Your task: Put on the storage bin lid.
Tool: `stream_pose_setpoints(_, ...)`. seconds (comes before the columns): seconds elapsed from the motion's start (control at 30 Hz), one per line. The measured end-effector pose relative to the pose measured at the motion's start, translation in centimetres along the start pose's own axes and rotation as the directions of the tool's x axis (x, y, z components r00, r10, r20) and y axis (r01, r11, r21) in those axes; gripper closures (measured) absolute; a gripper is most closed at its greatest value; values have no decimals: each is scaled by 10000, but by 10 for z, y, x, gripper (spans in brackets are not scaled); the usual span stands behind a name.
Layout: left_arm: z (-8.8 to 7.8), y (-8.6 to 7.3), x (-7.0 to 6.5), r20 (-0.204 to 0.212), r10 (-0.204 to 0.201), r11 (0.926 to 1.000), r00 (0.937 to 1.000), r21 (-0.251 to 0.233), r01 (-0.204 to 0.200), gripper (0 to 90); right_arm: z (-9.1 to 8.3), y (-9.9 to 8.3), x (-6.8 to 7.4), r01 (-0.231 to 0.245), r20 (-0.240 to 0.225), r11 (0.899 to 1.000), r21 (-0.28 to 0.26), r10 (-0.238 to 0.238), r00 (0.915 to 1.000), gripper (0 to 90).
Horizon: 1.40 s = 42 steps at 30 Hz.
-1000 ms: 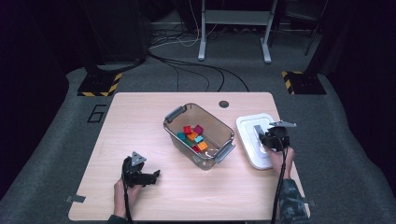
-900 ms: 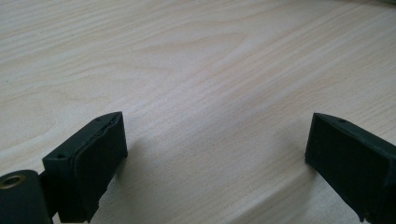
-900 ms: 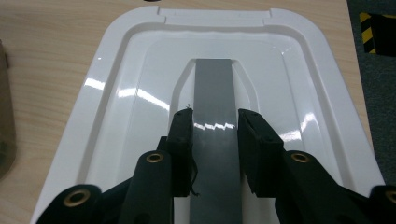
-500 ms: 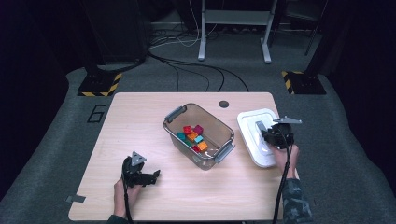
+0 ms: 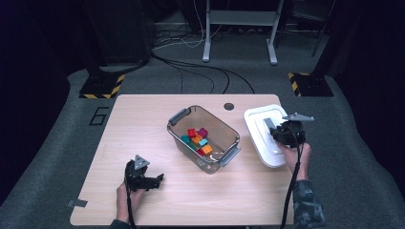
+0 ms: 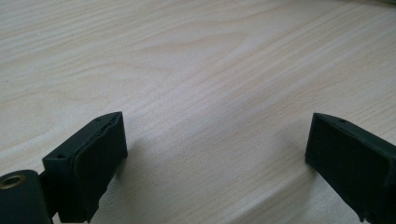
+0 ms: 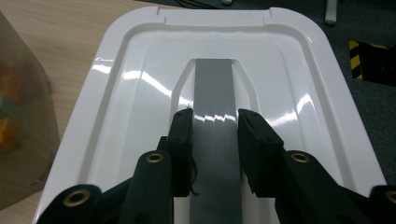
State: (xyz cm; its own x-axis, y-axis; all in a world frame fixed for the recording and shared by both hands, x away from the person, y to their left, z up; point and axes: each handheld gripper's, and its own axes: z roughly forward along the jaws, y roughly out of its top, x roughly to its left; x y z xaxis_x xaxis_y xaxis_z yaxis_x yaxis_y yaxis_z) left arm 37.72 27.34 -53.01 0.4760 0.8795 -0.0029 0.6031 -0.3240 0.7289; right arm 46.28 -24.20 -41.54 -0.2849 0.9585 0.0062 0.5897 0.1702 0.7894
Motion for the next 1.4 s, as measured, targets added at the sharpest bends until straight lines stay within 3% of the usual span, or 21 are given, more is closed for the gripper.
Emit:
stream_pose_setpoints(0.57, 0, 0, 0, -2, -4, 10000, 10000, -9, 4, 51, -28, 36, 10, 344, -195, 9976, -598, -357, 9992, 667)
stream_pose_setpoints(1.4, 0, 0, 0, 5, 30, 10000, 10000, 66, -30, 51, -37, 74, 64, 1315, -1080, 9874, -877, -1406, 9842, 667)
